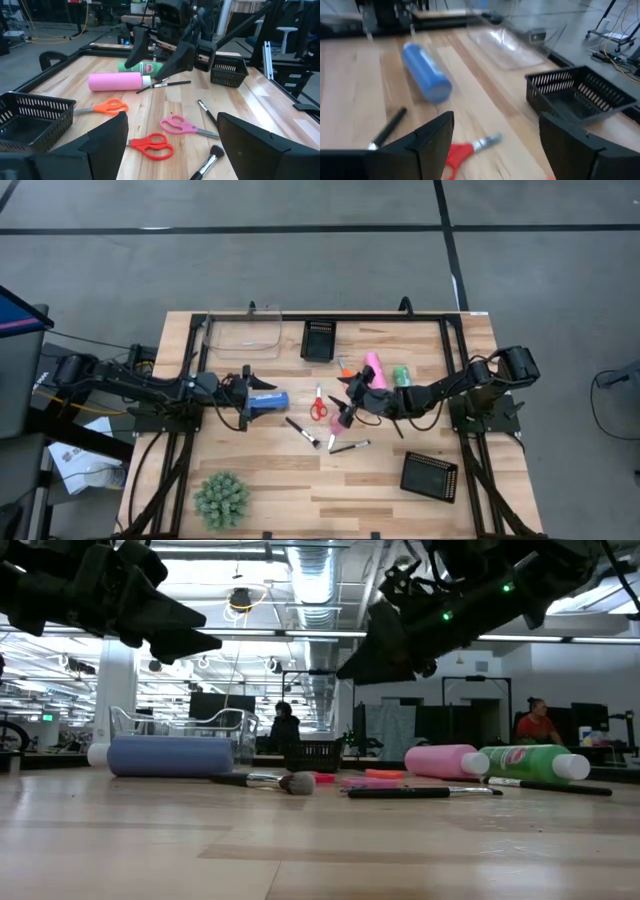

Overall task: Pick & Place Paint Supplies
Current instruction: Put the pink paint bottle into the transparent bin

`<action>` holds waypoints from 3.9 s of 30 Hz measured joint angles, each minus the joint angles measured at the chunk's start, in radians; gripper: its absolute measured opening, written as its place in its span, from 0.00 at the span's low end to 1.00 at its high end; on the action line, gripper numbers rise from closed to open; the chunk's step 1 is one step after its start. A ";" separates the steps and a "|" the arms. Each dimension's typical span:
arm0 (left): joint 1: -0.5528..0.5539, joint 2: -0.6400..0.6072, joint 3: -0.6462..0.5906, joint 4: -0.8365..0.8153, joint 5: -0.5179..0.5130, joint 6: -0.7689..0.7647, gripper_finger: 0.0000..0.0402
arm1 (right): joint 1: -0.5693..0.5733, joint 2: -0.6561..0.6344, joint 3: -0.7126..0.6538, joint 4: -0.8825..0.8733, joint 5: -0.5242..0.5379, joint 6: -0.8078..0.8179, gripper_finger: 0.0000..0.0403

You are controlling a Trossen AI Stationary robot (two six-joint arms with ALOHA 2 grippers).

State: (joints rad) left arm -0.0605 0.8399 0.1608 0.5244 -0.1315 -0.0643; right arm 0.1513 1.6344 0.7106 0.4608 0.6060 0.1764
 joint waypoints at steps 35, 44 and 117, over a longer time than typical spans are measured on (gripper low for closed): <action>0.000 0.345 0.000 0.433 0.012 0.027 0.74 | -0.004 -0.012 -0.295 0.497 0.053 0.000 0.69; 0.000 0.345 0.000 0.384 -0.023 0.022 0.74 | -0.004 -0.012 -0.295 0.402 0.052 0.032 0.69; 0.001 0.345 0.076 0.040 -0.176 -0.030 0.74 | -0.419 -0.012 0.281 -1.013 -0.371 0.158 0.69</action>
State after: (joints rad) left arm -0.0597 1.1847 0.2363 0.5640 -0.3071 -0.0948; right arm -0.2674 1.6226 0.9915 -0.5518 0.2349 0.3343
